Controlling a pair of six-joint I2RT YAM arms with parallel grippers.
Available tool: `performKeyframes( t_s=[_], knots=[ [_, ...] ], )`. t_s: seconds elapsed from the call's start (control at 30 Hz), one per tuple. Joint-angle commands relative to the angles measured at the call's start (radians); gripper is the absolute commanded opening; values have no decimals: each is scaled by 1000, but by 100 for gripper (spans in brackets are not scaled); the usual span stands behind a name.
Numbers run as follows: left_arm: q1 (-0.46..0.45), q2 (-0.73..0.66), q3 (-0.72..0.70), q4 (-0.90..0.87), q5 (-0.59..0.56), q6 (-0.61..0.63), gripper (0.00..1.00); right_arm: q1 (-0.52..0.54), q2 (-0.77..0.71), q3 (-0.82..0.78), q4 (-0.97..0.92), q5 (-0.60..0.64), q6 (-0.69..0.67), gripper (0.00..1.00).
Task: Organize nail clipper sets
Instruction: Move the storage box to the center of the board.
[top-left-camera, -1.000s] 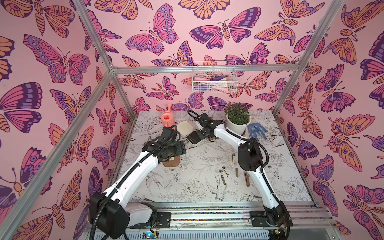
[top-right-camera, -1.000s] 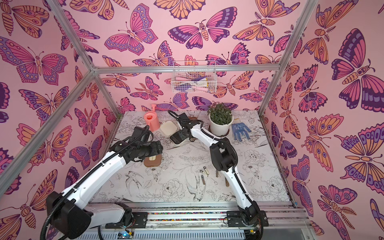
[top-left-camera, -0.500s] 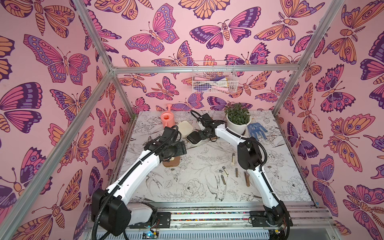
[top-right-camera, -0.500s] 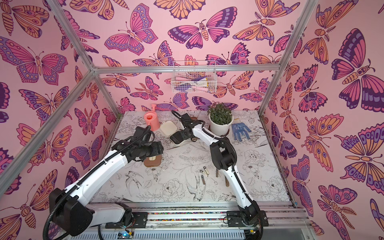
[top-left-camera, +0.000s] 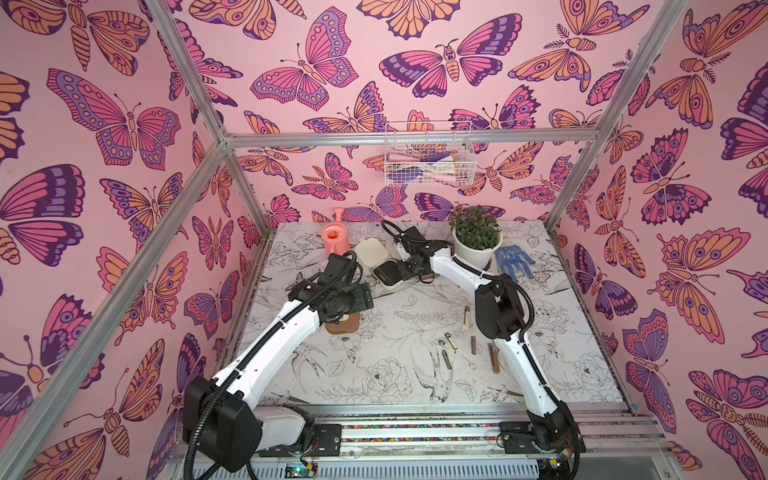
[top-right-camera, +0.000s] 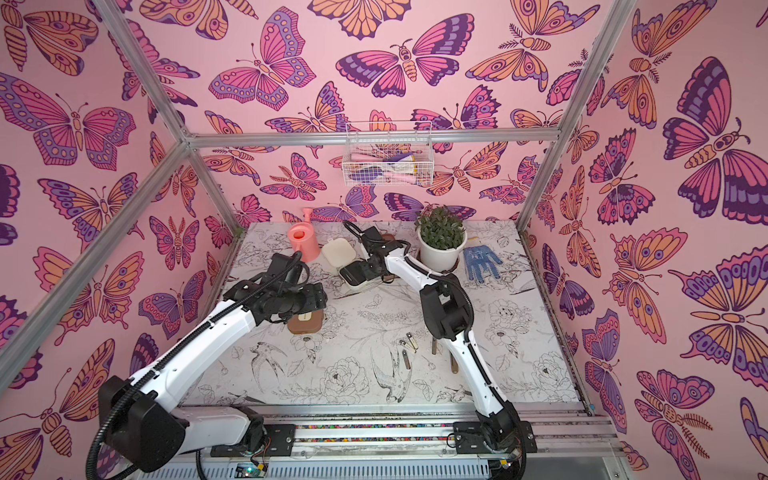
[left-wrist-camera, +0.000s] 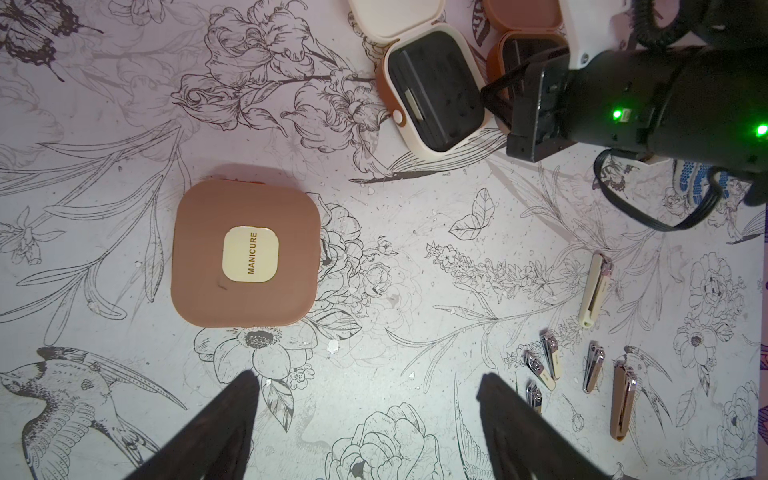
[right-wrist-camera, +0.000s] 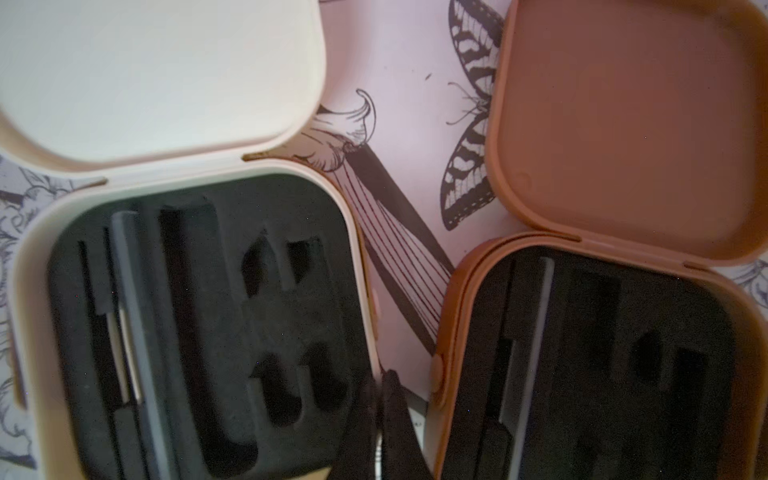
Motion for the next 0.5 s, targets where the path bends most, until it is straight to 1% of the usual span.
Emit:
performKeyframes(
  t_s=[0.0, 0.17, 0.2, 0.3, 0.47],
  knots=[
    [-2, -23, -25, -13, 2, -1, 85, -3, -30, -66, -19, -19, 17, 0],
    [-3, -23, -41, -11, 13, -6, 85, 3, -143, -215, 5, -30, 40, 0],
    [-4, -57, -46, -10, 16, -6, 85, 8, -177, -268, 22, -29, 43, 0],
    [-5, -69, -63, -7, 23, -11, 85, 29, -280, -431, 78, -15, 48, 0],
    [-12, -95, -102, 2, 31, -21, 84, 76, -474, -762, 195, 4, 60, 0]
  ],
)
